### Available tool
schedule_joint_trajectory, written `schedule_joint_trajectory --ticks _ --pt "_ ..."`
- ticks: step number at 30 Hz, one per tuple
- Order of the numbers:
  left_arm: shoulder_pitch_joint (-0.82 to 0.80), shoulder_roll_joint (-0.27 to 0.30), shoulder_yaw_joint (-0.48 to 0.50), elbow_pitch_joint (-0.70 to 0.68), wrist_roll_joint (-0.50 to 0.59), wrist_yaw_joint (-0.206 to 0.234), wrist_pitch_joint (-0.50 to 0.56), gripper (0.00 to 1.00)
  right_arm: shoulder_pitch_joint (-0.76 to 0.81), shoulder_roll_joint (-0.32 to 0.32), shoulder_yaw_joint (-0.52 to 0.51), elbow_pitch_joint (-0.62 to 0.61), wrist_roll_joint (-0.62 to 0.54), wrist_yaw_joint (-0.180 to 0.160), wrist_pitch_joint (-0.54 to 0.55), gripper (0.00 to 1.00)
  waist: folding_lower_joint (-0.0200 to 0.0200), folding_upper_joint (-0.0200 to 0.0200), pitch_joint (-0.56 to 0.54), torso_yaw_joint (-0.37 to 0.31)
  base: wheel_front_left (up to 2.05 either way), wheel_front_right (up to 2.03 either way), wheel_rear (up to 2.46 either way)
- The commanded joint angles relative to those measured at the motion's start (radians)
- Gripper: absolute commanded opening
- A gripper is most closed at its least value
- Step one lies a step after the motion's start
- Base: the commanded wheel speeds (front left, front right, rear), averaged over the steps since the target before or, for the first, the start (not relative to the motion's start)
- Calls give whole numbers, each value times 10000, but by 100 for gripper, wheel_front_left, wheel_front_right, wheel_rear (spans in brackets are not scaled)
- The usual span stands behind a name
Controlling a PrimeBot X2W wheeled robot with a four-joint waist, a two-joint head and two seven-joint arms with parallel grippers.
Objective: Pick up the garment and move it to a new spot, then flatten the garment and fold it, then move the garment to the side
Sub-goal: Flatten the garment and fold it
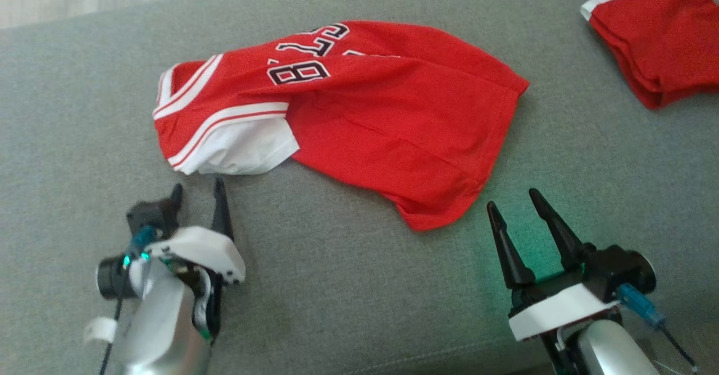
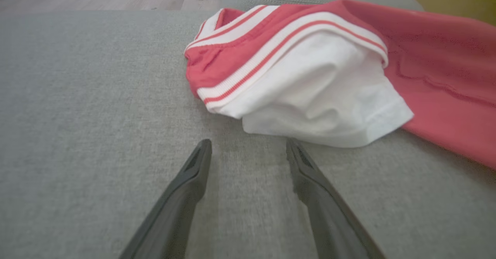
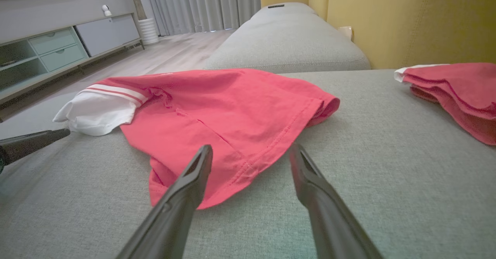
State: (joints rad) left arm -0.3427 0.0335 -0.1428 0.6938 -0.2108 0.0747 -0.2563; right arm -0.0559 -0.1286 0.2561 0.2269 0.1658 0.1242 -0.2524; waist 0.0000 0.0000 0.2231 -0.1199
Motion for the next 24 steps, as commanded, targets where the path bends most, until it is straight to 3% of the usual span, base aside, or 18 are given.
schedule_joint_trajectory --ticks 1,11,12,14,19,24 --pt "-605 169 484 -197 138 17 -55 100 -391 -81 166 -363 -79 65 -93 100 0 0 238 -106 0 0 0" --pt "-1135 168 750 125 285 -218 -55 100 -635 -19 141 -413 -113 65 -93 100 0 0 669 -135 0 0 0" --pt "-1180 168 706 182 277 -345 -55 89 -660 -23 132 -416 -116 65 -93 100 0 0 701 -124 0 0 0" --pt "-1267 168 646 173 334 -467 -55 0 -691 -35 100 -419 -128 65 -93 100 0 0 735 -77 0 0 0" --pt "-1175 168 460 -140 369 -760 -55 0 -636 -15 37 -384 -184 65 -93 100 0 0 592 129 0 0 0" --pt "-511 168 557 -1372 113 -1058 -55 0 -547 41 -2 -333 -148 65 -93 100 0 0 282 335 0 0 0"
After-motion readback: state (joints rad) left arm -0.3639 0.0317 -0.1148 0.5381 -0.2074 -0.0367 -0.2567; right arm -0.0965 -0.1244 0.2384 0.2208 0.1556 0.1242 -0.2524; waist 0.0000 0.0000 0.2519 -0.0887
